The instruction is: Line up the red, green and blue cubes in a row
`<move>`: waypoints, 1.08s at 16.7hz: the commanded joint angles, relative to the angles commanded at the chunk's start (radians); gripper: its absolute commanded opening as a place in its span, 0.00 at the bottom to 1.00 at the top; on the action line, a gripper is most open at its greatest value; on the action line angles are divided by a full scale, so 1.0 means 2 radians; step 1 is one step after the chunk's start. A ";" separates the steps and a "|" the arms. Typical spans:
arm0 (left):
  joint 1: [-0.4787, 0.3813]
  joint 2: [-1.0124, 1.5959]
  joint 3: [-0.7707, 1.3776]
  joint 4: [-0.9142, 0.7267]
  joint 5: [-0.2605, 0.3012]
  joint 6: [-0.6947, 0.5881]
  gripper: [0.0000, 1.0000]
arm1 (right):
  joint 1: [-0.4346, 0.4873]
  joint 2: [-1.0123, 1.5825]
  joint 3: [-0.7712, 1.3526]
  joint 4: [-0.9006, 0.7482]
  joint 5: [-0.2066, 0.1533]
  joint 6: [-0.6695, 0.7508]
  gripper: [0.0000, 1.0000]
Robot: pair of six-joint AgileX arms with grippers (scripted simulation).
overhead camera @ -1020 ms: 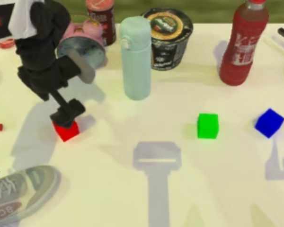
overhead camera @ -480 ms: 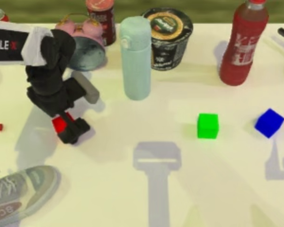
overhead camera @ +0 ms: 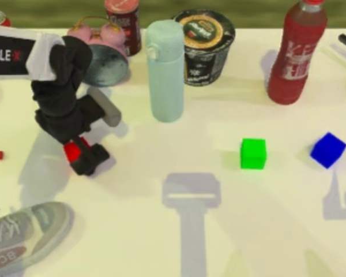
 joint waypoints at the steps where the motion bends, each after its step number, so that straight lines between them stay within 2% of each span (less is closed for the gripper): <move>1: 0.000 0.000 0.000 0.000 0.000 0.000 0.47 | 0.000 0.000 0.000 0.000 0.000 0.000 1.00; 7: 0.000 0.000 0.000 0.000 0.000 0.000 0.02 | 0.000 0.000 0.000 0.000 0.000 0.000 1.00; 15: 0.000 0.000 0.000 0.000 0.000 0.000 0.00 | 0.000 0.000 0.000 0.000 0.000 0.000 1.00; 18: 0.000 -0.022 0.011 -0.021 0.008 -0.004 0.00 | 0.000 0.000 0.000 0.000 0.000 0.000 1.00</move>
